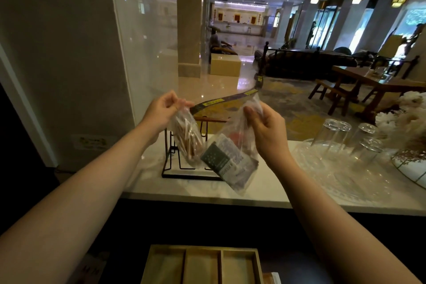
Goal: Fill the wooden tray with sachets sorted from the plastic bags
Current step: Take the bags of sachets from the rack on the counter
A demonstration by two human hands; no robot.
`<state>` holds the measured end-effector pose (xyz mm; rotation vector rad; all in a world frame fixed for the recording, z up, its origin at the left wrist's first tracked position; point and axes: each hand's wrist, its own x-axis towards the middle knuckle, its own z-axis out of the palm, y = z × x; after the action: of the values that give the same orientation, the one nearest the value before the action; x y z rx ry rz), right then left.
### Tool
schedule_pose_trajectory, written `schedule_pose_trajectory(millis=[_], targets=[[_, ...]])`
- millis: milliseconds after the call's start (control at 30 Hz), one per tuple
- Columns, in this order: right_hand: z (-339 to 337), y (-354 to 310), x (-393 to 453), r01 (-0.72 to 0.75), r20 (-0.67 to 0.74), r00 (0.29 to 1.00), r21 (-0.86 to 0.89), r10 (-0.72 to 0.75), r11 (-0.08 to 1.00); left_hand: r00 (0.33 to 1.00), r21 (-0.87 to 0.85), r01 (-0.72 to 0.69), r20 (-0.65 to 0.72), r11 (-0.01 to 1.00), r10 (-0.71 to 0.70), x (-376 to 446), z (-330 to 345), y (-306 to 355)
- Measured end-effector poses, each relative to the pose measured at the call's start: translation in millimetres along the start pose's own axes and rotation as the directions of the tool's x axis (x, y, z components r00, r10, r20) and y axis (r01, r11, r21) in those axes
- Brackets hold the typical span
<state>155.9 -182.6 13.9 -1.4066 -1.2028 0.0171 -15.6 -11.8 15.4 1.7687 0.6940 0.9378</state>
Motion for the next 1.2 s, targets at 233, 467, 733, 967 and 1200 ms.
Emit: schedule_pose_trajectory(millis=[233, 467, 733, 967, 1200], targets=[[-11.4, 32.3, -47.1, -0.179, -0.008, 0.984, 0.012, 0.179, 0.984, 0.899, 0.377, -0.367, -0.09, 0.85, 0.428, -23.7, 13.5, 72.7], [-11.0, 34.6, -96.1, -0.166, 0.069, 0.983, -0.048, 0.169, 0.985, 0.734, 0.802, -0.44, 0.061, 0.404, 0.677, -88.3, 21.4, 57.4], [3.9, 43.7, -168.7, -0.495, 0.218, 0.85, 0.019, 0.479, 0.869, 0.966, 0.527, -0.26, 0.133, 0.809, 0.224, -182.8, 50.9, -34.4], [11.6, 79.7, -236.4, -0.882, 0.311, 0.471, 0.204, 0.826, 0.426, 0.935, 0.089, 0.354, -0.031, 0.931, -0.353, -251.1, 69.5, -111.0], [1.7, 93.2, -291.1, -0.94, 0.314, 0.337, 0.165, 0.888, 0.298, 0.688, -0.254, 0.694, -0.042, 0.674, -0.724, -300.5, 97.8, -170.4]])
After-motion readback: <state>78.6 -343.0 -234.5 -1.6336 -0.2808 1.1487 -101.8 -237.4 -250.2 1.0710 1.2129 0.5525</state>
